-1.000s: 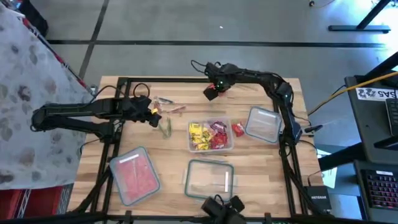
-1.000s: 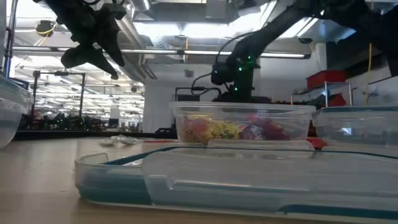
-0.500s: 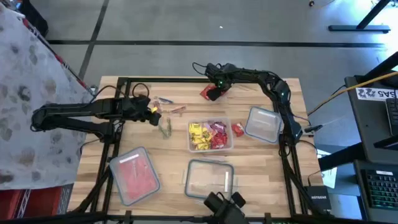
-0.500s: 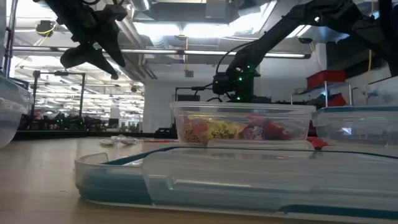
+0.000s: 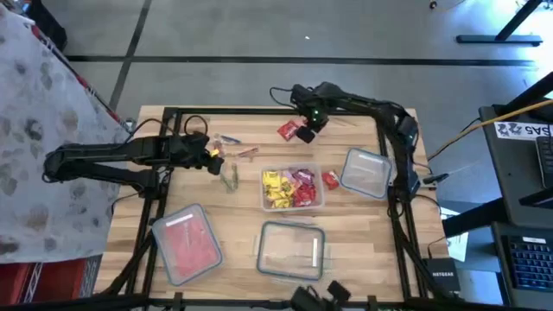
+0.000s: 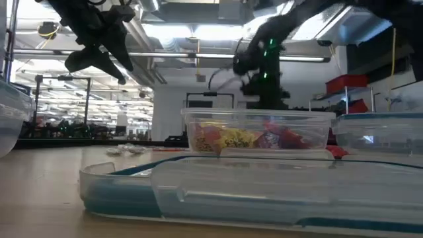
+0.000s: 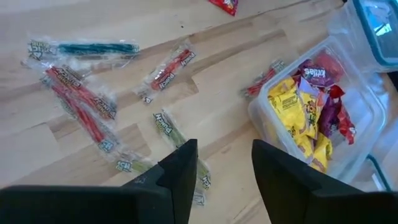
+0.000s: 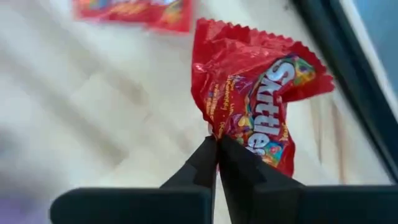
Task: Sort candy
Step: Put the purple candy into the rectangular transparent bin
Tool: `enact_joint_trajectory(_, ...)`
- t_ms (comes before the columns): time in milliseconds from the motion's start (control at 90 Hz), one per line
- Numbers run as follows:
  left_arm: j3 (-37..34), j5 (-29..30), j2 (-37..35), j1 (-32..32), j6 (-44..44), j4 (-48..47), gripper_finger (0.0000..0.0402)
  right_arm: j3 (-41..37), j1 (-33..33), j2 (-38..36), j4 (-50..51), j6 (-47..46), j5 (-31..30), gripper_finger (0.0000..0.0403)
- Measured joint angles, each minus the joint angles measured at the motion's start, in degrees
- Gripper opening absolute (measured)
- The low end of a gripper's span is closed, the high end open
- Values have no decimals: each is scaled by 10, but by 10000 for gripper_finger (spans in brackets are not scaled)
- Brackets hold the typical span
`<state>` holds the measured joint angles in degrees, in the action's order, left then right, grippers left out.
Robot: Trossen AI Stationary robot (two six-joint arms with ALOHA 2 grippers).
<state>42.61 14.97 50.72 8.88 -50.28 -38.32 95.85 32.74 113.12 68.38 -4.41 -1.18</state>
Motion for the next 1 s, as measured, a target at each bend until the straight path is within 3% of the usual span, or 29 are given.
enact_joint_trajectory(167,0,19,0,0,18,-1,136,1,-72,-69,37,-75,153,1)
enact_joint_trajectory(278,0,28,0,0,29,0,136,1,-147,-90,41,-139,188,0)
enact_joint_trajectory(500,0,47,0,0,63,0,136,-16,-275,-81,37,-265,148,1)
enact_joint_trajectory(700,0,48,0,0,86,0,136,-54,-285,-70,3,-332,88,8)
enact_joint_trajectory(856,0,41,0,0,86,-1,136,-62,-269,-70,-2,-338,76,60)
enact_joint_trajectory(1000,0,28,0,0,82,-1,136,-60,-253,-71,-12,-284,77,128)
